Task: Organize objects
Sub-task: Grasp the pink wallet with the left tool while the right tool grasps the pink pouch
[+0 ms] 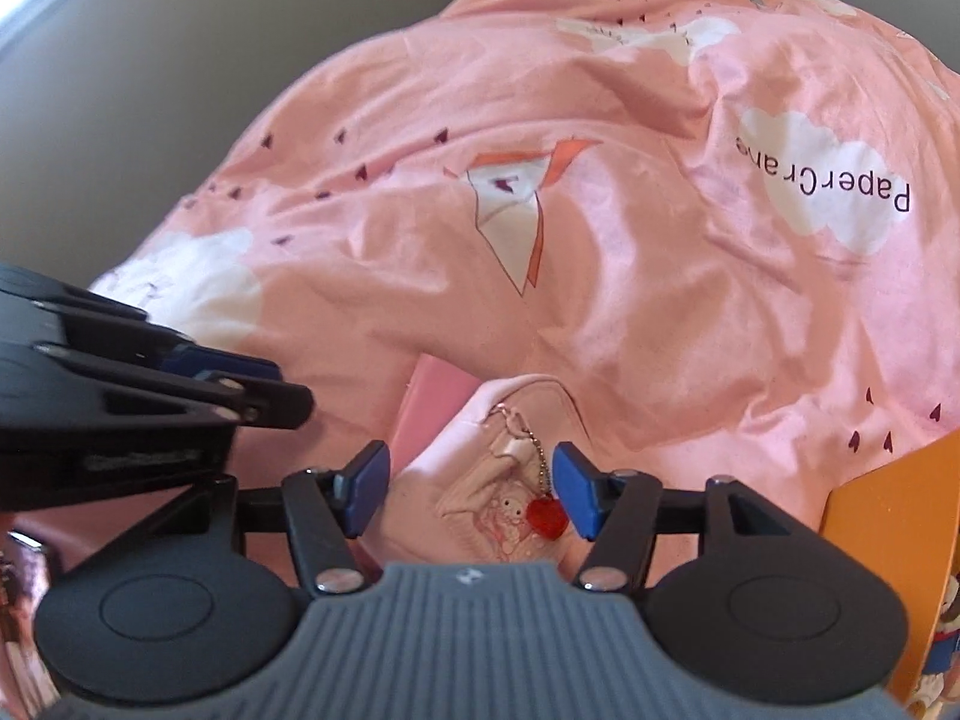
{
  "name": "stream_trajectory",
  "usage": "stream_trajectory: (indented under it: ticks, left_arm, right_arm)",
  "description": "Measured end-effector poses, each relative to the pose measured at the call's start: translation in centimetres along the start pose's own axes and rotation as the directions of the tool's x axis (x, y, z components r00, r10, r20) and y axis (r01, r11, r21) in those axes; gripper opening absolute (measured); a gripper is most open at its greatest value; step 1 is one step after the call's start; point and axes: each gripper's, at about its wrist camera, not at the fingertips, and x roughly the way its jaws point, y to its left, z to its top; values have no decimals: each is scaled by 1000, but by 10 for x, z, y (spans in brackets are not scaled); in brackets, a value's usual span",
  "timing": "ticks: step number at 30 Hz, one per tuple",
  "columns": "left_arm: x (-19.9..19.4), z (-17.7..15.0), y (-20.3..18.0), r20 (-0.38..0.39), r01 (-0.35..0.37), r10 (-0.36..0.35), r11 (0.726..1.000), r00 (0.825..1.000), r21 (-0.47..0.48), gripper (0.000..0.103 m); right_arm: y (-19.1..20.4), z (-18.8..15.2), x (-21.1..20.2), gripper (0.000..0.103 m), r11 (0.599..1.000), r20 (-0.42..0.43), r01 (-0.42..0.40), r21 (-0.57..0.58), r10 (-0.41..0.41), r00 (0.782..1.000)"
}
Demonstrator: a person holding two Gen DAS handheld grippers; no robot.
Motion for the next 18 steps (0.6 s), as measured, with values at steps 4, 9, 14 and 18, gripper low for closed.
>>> stream_trajectory:
  ticks: [4,9,14,18]
  left_arm:
    - [0,-1,-3,1,2,-2,1000,1000,15,27]
    - [6,-1,-8,-17,47,-48,999,999,-5,34]
    - [20,1,-16,-38,75,-76,996,996,-44,46]
    - [35,2,-22,-69,53,-58,996,996,-78,47]
  right_arm:
    - [1,-1,13,62,1000,-39,20,-16,-20,999]
    - [-16,-3,-2,49,1000,-51,-2,5,2,999]
    - [-48,-4,-13,40,999,-75,-1,50,5,997]
    - [-62,-8,-12,38,998,-87,-20,64,26,996]
